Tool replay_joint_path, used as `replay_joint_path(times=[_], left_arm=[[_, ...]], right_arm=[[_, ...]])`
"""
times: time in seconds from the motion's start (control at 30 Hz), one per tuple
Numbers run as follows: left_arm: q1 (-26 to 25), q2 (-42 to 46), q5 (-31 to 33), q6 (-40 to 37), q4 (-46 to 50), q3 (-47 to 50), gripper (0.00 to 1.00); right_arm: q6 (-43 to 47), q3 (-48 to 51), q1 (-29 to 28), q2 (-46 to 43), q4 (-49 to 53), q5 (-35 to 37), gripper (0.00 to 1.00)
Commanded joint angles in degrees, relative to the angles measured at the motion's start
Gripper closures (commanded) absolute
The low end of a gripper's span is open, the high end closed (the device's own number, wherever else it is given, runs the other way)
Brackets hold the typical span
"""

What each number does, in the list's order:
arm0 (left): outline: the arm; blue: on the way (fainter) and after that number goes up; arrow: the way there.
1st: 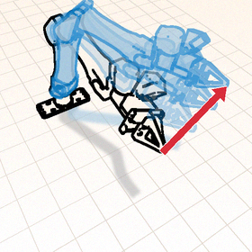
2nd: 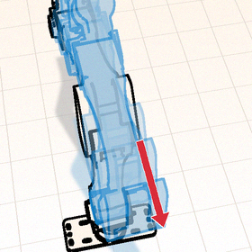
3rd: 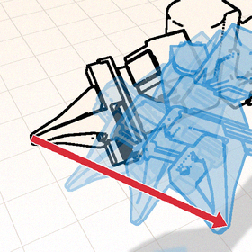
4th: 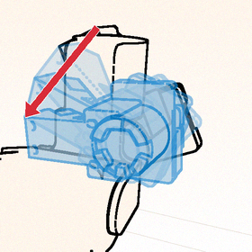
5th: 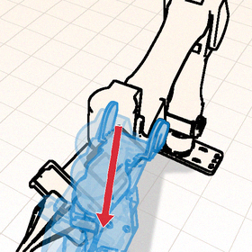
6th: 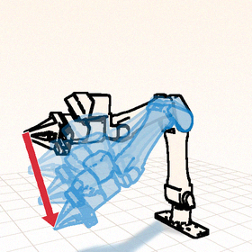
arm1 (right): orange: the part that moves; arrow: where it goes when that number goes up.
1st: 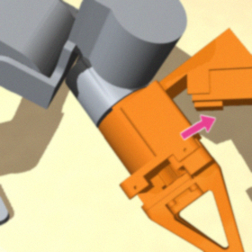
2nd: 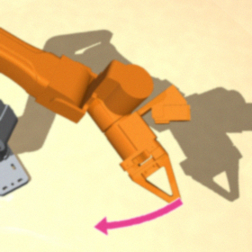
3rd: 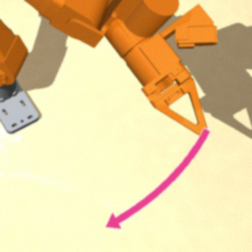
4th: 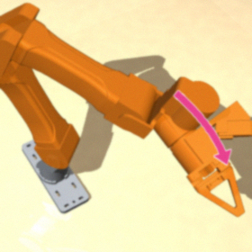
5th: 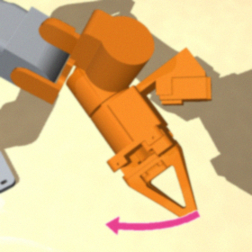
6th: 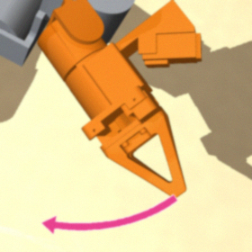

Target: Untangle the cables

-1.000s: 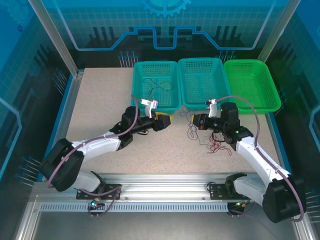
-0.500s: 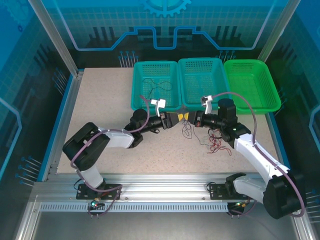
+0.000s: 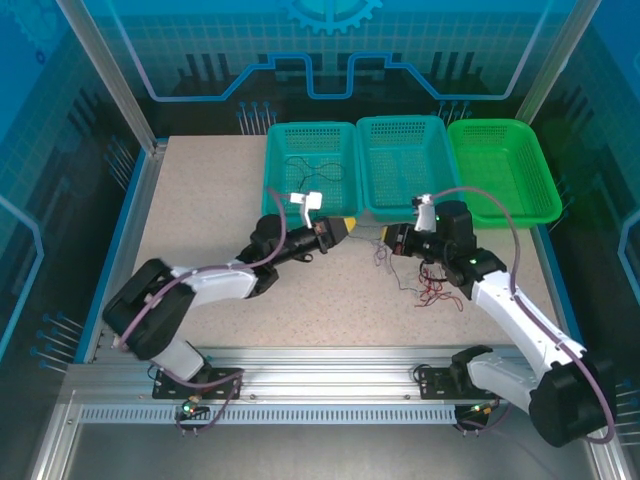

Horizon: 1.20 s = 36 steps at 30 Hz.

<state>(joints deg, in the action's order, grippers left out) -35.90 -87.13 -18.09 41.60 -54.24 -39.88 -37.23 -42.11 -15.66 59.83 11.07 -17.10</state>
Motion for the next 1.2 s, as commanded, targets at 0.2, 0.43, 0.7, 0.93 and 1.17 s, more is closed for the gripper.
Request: replay_joint_path(times=[0.2, 0.43, 0.7, 0.93, 1.17], left_arm=[[4.4, 22.8, 17.0, -23.3, 42.2, -1.6, 1.00], [4.2, 23.5, 17.0, -29.4, 50.2, -3.3, 1.00], [6.7, 27.6, 34.0, -32.1, 62.7, -2.9, 1.00], [6.9, 27.6, 25.2, -28.8, 57.6, -0.8, 1.00], [5.7, 24.3, 13.6, -24.1, 48.0, -1.0, 1.00]], right_arm=[[1.9, 4.6, 15.4, -2.5, 8.9, 7.5, 0.94], [2.5, 3.8, 13.2, -0.1, 7.3, 8.7, 0.99], [-6.0, 5.8, 32.2, -7.6, 9.4, 7.0, 1.00], [-2.1, 4.9, 19.7, -5.4, 6.7, 10.5, 0.93], [10.0, -0.2, -1.8, 4.6, 6.9, 10.3, 0.54]])
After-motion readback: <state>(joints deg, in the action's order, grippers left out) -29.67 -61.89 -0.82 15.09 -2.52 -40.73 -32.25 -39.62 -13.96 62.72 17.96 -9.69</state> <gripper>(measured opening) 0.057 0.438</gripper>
